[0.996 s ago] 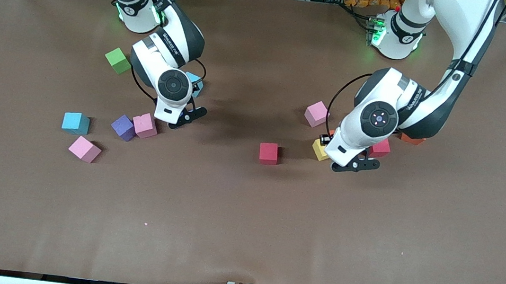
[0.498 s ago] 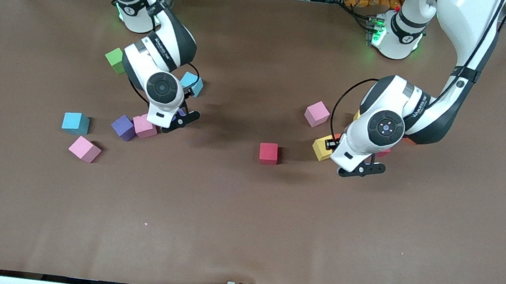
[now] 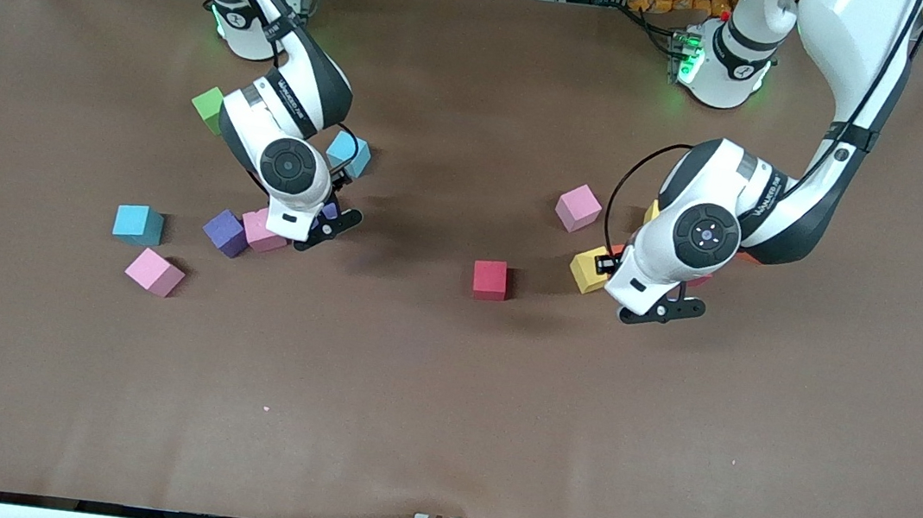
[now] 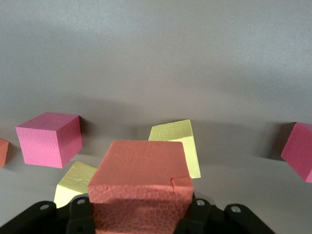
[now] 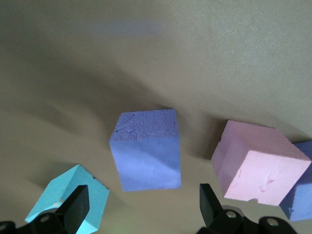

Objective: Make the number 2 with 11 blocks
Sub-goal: 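Hold the orange cube with the left gripper while the right gripper reaches the purple cube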

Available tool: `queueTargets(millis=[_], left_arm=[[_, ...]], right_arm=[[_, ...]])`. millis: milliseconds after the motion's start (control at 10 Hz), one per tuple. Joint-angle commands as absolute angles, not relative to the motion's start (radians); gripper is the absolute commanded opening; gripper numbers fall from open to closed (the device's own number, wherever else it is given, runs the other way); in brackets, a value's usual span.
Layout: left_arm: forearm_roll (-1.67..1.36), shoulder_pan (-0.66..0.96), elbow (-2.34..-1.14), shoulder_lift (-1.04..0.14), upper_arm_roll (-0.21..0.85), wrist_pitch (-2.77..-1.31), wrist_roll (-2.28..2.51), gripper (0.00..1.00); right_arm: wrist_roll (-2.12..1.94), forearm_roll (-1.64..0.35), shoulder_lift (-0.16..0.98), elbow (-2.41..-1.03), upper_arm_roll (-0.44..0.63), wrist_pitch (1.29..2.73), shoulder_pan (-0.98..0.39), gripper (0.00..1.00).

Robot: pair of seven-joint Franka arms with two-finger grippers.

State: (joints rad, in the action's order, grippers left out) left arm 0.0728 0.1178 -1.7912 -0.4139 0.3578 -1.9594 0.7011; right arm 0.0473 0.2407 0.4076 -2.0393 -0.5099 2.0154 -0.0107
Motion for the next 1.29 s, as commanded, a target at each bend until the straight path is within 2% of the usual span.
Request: queueTargets(millis=[0,598,1195], left_arm=[[0.060,0.112,-1.799,-0.419,0.362,-1.968,0.709,0.00],[0.064,0.110,-1.795,-0.426,0.360,-1.971,0.701,0.00],[0.064,0.100,-1.795,-0.431,0.357,-1.971,0.696,0.00]], right_arm=[[0.038,0.281,0.422,-2.048,-0.520,2.042,0.003,1.00],[0.038,0.353,0.440,-2.101,-0.520,2.102,0.023,0.99],[0.054,0.351,0.456,-2.102,-0.522,2.132,0.026,0.91]])
